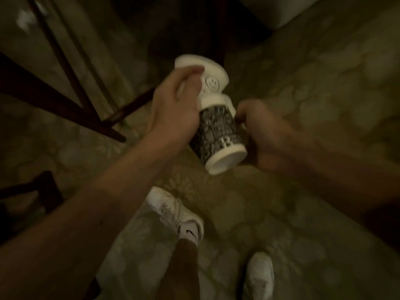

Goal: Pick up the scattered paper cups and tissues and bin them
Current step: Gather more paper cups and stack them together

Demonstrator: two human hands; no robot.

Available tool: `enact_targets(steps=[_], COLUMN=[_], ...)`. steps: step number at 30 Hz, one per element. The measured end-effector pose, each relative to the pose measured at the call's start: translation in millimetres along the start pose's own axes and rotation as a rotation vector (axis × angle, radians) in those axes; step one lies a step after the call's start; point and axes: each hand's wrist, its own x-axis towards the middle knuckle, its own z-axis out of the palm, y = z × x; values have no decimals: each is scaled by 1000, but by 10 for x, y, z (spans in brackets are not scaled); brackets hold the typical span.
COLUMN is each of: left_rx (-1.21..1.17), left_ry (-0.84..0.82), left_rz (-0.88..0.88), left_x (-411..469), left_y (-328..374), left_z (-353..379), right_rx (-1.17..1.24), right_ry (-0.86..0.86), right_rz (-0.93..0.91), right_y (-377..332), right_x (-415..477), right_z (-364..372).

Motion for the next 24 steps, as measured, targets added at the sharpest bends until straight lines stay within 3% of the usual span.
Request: enact_targets(steps=[6, 14, 20, 24], left_rx=[-142, -310, -345, -373], left_ry=[-43, -105, -253, -302], left_rz=[97, 379, 610, 665], left_x=[-926, -1617, -1567, -1293], left_y=[2311, 5535, 6714, 6980], left_z=[46, 142, 610, 1280], right_rx=[145, 184, 113, 80], right_ry=[36, 50, -124, -60], right_rz=[-2, -364, -593, -693], right_y=[-1085, -3020, -3910, -4252], right_x=[-2097, -4702, -5386, -5376], right_z=[-315, -666, -1285, -1806])
